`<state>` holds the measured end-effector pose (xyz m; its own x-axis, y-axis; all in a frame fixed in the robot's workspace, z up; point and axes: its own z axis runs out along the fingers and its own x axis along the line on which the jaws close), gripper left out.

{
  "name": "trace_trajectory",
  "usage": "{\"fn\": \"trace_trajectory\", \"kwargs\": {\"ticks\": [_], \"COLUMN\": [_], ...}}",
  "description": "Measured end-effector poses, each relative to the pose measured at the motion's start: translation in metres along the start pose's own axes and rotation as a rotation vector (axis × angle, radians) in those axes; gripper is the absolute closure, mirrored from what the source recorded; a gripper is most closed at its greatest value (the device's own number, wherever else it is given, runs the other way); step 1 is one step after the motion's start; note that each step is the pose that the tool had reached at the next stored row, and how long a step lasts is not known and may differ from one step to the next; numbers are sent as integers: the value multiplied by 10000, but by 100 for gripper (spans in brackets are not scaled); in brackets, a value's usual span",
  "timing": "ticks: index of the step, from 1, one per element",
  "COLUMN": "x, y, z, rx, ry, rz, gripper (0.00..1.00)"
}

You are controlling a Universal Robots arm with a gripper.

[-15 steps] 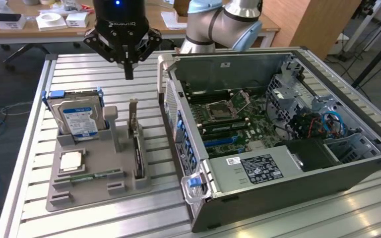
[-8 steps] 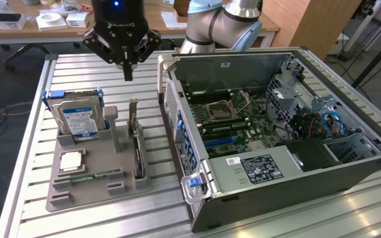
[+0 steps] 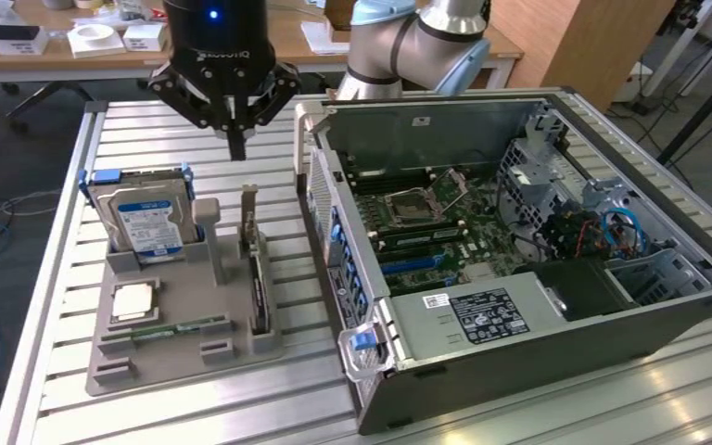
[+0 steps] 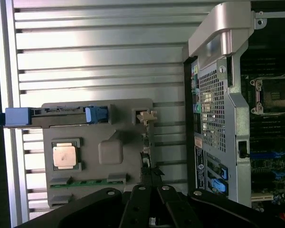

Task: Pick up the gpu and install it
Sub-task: 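Reach for the gpu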

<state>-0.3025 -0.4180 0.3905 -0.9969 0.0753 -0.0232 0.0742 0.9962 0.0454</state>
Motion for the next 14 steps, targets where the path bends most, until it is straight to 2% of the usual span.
{"fn": "trace_trajectory", "kwargs": {"ticks": [14], "x": [21], "y": [-225], "z": [-10], "rx": [0], "ry": [-1], "rz": [0], "gripper": [90]}}
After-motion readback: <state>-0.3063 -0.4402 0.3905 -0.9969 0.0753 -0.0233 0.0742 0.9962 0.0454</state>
